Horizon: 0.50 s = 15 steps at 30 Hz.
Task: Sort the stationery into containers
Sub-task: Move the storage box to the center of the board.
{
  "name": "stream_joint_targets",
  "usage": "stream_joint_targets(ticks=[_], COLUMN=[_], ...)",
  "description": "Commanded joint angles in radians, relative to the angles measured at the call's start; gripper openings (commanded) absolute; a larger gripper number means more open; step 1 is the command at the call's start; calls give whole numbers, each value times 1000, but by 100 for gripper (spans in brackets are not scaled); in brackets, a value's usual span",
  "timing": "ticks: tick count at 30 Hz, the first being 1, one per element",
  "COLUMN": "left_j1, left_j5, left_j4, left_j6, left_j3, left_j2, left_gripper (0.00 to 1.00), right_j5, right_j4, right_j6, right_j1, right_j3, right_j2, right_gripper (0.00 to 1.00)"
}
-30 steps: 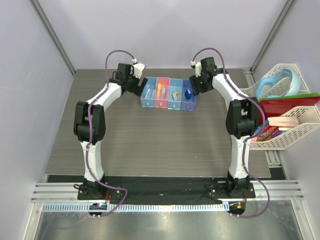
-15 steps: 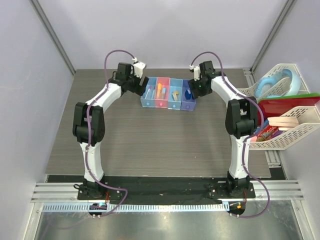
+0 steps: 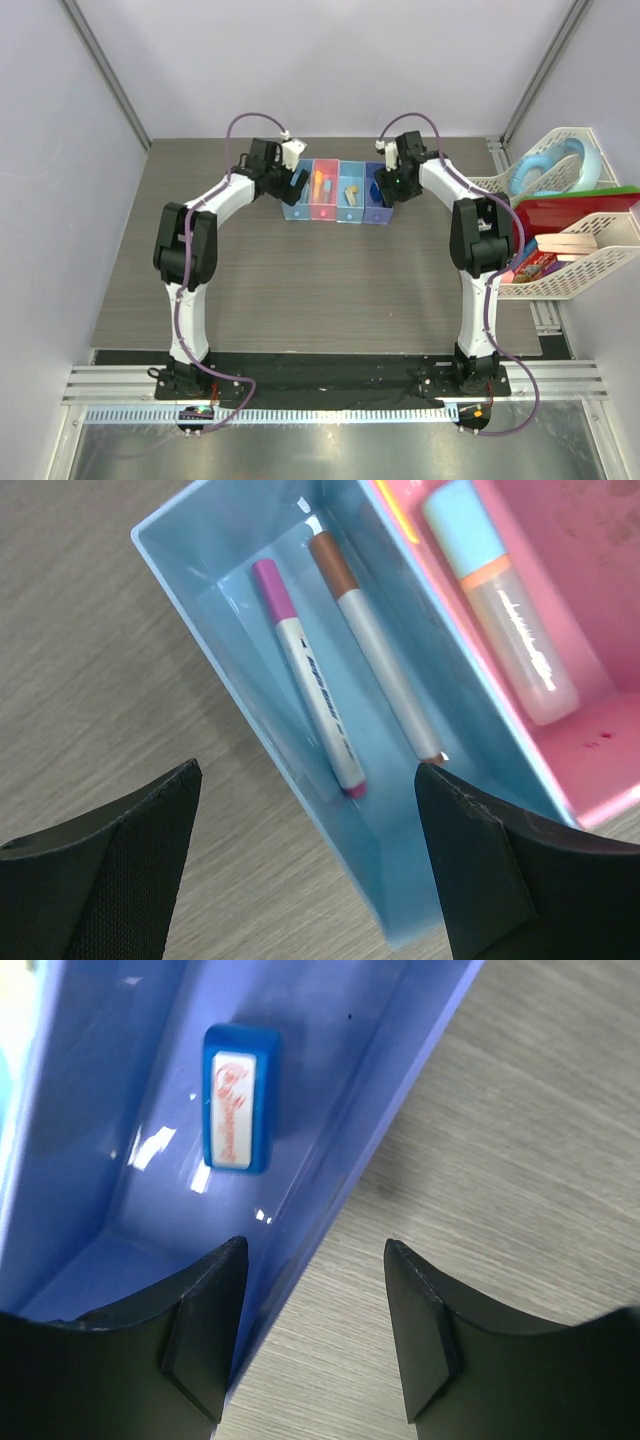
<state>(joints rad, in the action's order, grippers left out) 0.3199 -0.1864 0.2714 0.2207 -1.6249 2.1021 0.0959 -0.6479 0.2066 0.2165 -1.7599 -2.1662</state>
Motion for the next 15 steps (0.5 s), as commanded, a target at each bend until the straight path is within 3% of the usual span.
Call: stream_joint_targets(ticks=[1,15], left_j1=[7,38], left_j5=[-12,-56], left_j4=[6,38], left_j6=[19,-10], left_j3=[63,341], left_j2=[-53,-306], left_gripper=[87,85], right_j5=[-2,11], right_j4=[11,47], right_j6=[8,10], right_j1=[18,63], right_j3=[57,361], right_j2=[58,293], right_gripper=[62,62])
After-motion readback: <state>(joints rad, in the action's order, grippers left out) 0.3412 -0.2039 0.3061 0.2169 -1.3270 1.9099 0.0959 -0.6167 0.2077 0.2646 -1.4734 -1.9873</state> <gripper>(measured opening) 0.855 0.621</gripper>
